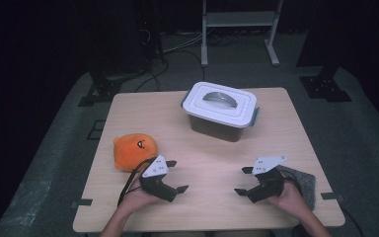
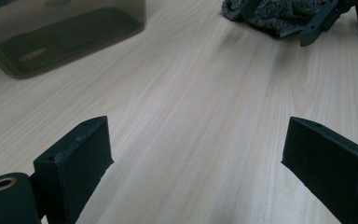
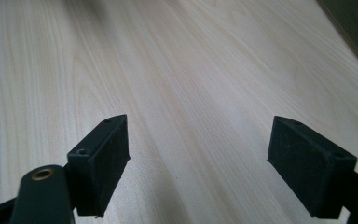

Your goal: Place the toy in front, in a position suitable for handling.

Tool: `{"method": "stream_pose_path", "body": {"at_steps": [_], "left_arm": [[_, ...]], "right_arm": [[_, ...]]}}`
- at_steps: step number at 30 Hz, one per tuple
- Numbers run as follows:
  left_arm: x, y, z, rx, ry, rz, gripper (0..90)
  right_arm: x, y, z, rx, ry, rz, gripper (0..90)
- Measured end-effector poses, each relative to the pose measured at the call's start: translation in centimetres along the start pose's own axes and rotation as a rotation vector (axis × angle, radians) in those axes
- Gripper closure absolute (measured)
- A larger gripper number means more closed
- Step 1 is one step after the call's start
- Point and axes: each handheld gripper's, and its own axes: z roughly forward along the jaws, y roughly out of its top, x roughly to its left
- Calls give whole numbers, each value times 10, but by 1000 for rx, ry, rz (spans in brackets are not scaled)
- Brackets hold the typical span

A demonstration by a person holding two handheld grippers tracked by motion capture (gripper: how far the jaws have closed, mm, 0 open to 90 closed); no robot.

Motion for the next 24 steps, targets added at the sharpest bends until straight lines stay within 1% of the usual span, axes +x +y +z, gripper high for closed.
{"method": "stream_pose_path", "body": {"at_steps": [24], "left_arm": [[-3, 0, 2, 9, -23, 10, 71]], "right_arm": [[1, 0, 1, 8, -2, -3, 191]]}}
